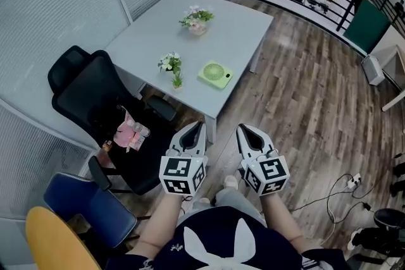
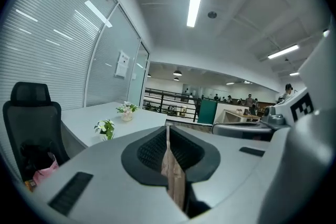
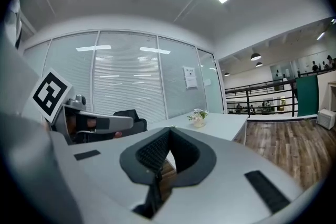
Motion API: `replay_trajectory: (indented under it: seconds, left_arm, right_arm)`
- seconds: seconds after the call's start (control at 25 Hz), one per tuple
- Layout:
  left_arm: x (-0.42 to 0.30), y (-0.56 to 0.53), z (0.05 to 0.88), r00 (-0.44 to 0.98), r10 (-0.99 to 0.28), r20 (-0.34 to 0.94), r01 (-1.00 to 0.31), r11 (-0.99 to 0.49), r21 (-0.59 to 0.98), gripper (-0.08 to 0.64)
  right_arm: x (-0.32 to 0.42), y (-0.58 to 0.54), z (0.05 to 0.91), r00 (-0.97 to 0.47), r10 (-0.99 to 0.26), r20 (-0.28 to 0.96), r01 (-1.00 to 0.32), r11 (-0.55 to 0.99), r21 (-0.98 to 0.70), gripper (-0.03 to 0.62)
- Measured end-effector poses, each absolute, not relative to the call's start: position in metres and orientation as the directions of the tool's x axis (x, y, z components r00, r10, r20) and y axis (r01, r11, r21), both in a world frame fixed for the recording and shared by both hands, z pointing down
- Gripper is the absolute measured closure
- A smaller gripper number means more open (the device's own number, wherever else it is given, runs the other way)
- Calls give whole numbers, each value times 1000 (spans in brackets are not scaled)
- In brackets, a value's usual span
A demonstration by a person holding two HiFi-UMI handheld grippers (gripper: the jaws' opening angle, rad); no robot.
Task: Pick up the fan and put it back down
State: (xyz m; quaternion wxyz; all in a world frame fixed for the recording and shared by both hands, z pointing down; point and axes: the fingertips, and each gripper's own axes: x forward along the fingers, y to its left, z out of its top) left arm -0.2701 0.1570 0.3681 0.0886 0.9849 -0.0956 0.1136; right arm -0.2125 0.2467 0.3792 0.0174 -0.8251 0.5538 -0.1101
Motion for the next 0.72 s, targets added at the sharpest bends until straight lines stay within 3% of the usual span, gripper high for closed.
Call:
replay_trajectory:
  seconds: [0.2, 0.28, 0.44, 0.56, 0.72]
  left_arm:
    - [-237, 155, 378, 950, -167, 265, -222, -956, 190, 528]
    - [-224, 154, 381, 947, -172, 270, -227, -956, 188, 514]
    - [-197, 150, 385, 951, -167, 259, -231, -943, 239, 337]
    - [-182, 145, 389, 949, -177, 261, -249, -929, 276, 309]
    - [-166, 141, 399, 941, -193, 277, -277, -911, 305, 305]
  right_arm:
    - [-178, 236, 382, 319, -933, 164, -924, -345, -165, 584]
    - [-167, 232, 384, 290, -943, 163, -932, -317, -175, 544]
    - [-144, 221, 388, 222, -960, 168, -944, -255, -208, 472]
    - [-127, 216, 394, 176, -967, 183, -948, -217, -233, 398]
    - [-103, 213, 401, 145, -967, 211, -960, -189, -206, 383]
